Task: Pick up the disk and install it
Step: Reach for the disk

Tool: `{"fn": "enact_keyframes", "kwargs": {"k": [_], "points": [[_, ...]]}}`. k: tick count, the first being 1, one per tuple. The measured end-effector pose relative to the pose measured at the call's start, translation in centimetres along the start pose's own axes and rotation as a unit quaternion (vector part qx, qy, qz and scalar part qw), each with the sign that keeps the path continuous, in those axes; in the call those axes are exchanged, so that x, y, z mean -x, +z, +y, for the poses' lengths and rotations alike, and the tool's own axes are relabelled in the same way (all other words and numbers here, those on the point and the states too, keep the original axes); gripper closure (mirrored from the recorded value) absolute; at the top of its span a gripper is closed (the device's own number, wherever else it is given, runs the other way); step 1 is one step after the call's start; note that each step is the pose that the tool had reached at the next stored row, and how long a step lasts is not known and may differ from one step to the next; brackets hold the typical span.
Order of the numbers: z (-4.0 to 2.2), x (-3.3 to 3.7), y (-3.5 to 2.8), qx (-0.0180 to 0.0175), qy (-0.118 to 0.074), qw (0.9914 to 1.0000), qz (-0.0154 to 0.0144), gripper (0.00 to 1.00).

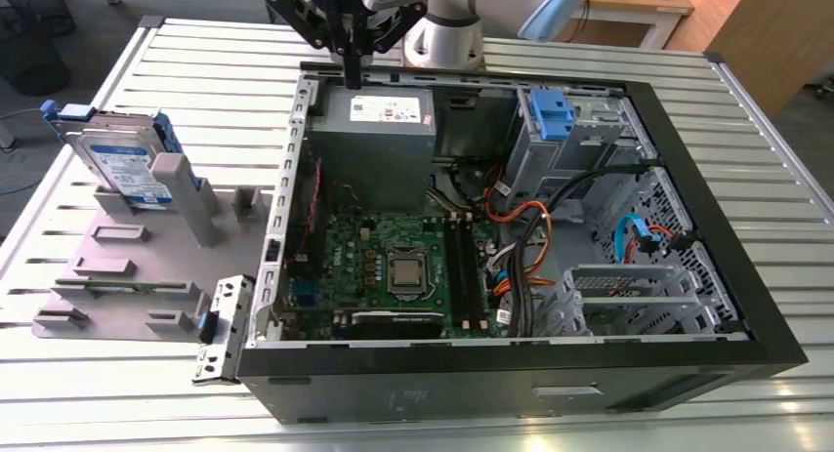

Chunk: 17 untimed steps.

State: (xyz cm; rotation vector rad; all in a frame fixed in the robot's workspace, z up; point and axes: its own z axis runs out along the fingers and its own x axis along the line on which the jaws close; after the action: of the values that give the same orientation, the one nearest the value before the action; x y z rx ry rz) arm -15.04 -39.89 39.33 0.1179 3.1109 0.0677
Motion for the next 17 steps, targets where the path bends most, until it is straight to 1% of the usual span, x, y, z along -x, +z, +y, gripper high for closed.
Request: {"fn": "enact_keyframes", "kwargs": {"k": [5, 17], "points": [[-0.01, -0.13, 0.0, 0.0, 0.0, 1.0, 0.0, 0.89], [-0.07, -0.87, -0.02, 0.0, 0.0, 1.0, 0.0, 0.89]]}}
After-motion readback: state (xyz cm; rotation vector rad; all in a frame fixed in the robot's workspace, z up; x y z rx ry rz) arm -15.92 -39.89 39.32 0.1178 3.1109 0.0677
